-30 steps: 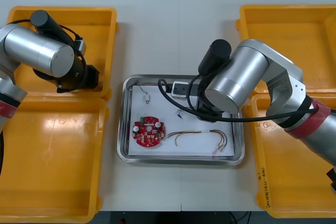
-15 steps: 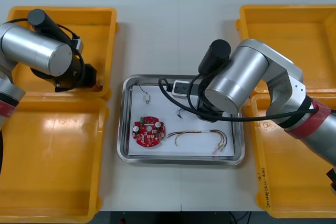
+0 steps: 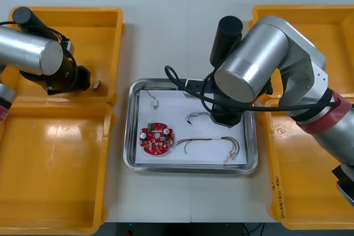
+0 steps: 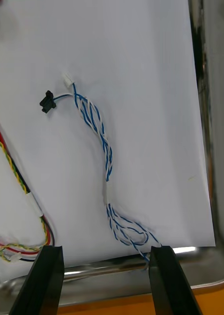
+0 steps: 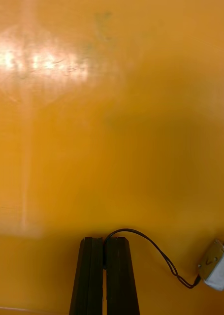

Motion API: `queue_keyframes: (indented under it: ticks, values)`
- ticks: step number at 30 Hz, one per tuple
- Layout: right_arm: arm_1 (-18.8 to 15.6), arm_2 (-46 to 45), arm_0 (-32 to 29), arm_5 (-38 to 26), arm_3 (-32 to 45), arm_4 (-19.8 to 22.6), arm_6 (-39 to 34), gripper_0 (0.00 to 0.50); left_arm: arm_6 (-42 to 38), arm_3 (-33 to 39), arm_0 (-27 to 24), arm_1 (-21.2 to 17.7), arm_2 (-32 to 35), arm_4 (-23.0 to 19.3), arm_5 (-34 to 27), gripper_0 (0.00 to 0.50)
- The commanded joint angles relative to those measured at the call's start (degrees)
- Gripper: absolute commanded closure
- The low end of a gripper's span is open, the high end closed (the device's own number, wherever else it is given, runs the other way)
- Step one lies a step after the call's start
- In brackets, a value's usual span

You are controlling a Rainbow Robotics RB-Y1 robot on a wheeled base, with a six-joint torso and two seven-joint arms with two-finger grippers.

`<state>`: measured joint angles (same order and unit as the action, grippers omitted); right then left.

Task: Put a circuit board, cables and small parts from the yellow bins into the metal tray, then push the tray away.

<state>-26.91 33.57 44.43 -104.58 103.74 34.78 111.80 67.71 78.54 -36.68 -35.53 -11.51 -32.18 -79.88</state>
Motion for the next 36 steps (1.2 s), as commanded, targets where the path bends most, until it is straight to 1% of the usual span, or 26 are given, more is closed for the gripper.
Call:
queue_keyframes:
  ticks: [1,2,5,9,12,13,15,19,21,26,28,30,33,34,36]
  values:
    - [1.0,-5.3,3.3,-4.1,4.4,3.2,-6.7,0.0,12.7,-1.7,-2.2,-0.5,3.5,0.8,0.7,0.5]
    - [0.7,-6.0,3.5,-5.4,5.4,3.5,-8.1,0.0,13.1,-2.1,-2.3,-0.5,4.1,0.8,0.6,0.5]
    - [-0.1,-7.3,4.6,-5.4,7.5,3.9,-11.6,0.0,14.6,-3.6,-3.2,-0.7,4.5,1.3,0.7,0.5]
    - [-1.4,-9.7,5.2,-5.4,9.5,5.6,-15.5,0.0,17.5,-6.1,-4.7,-0.7,6.2,1.5,0.9,0.5]
    - [-3.1,-13.6,5.2,-5.4,10.7,9.1,-19.8,0.0,20.5,-8.5,-5.9,-0.7,7.9,1.4,2.0,0.5]
    - [-3.4,-14.4,5.1,-5.4,10.7,9.8,-20.5,0.0,20.8,-8.7,-6.1,-0.7,8.2,1.4,2.0,0.5]
    - [-5.0,-16.9,5.2,-5.4,10.9,12.3,-22.9,0.0,22.5,-8.9,-6.6,-0.7,9.3,1.5,2.1,0.5]
    - [-7.5,-19.2,5.2,-5.4,10.9,15.1,-26.5,0.0,24.8,-8.9,-6.9,-0.7,10.8,1.8,2.3,0.5]
    - [-9.4,-20.2,5.1,-5.4,11.0,16.5,-29.1,0.0,26.5,-9.0,-7.0,-0.7,11.6,2.4,2.5,0.5]
    - [-13.0,-22.1,4.9,-5.4,11.9,17.1,-34.2,0.0,30.2,-10.8,-7.2,-0.9,13.4,2.7,3.9,0.5]
    - [-15.0,-22.8,4.0,-5.4,13.0,17.6,-36.5,0.0,32.0,-12.4,-7.5,-0.9,13.9,2.7,4.8,0.5]
    - [-16.3,-23.6,3.0,-5.4,13.9,18.0,-38.1,0.0,33.2,-14.0,-8.0,-0.9,14.4,2.9,5.5,0.5]
    - [-18.1,-24.4,1.5,-5.4,15.6,18.2,-39.8,0.0,33.6,-15.3,-8.6,-0.9,14.5,3.1,6.0,0.5]
    - [-19.6,-25.3,0.2,-5.4,16.9,18.4,-41.4,0.0,33.5,-15.5,-8.8,-0.9,14.5,3.3,6.0,0.5]
    - [-20.6,-25.7,-0.7,-5.4,17.8,18.6,-42.5,0.0,33.5,-15.5,-8.8,-0.9,14.5,3.3,6.0,0.5]
